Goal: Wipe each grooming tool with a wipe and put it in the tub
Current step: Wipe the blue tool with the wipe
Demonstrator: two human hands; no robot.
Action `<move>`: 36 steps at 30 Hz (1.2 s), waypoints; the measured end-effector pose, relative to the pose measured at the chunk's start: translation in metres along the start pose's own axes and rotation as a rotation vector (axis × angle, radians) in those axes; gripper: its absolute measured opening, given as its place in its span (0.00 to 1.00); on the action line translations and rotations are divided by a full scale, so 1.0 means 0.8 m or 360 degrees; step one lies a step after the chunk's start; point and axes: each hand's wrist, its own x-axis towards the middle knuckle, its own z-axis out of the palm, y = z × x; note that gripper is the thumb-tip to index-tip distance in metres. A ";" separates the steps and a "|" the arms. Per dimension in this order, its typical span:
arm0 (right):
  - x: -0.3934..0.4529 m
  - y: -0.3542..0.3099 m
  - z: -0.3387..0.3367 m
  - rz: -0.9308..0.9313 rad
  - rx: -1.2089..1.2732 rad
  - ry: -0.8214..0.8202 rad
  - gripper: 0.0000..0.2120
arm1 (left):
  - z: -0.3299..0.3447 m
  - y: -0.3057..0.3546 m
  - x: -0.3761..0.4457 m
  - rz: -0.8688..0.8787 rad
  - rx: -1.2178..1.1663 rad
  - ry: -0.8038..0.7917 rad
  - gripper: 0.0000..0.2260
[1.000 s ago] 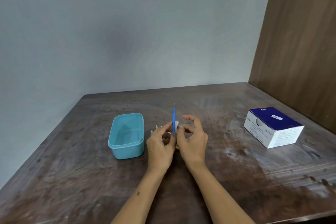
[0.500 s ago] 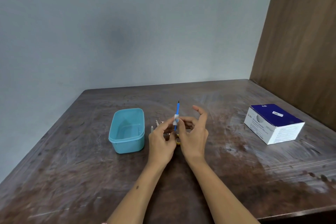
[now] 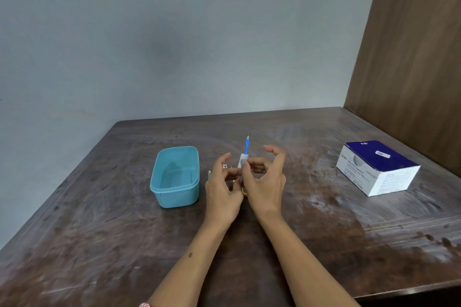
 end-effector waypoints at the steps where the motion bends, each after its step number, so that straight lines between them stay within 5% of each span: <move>1: 0.000 0.000 0.000 0.0004 0.0004 -0.0014 0.22 | 0.000 0.000 0.000 0.0002 0.0006 0.0009 0.26; 36: 0.004 -0.004 0.001 -0.0186 -0.0008 0.0250 0.20 | -0.001 0.017 -0.009 0.0065 0.0090 -0.0122 0.14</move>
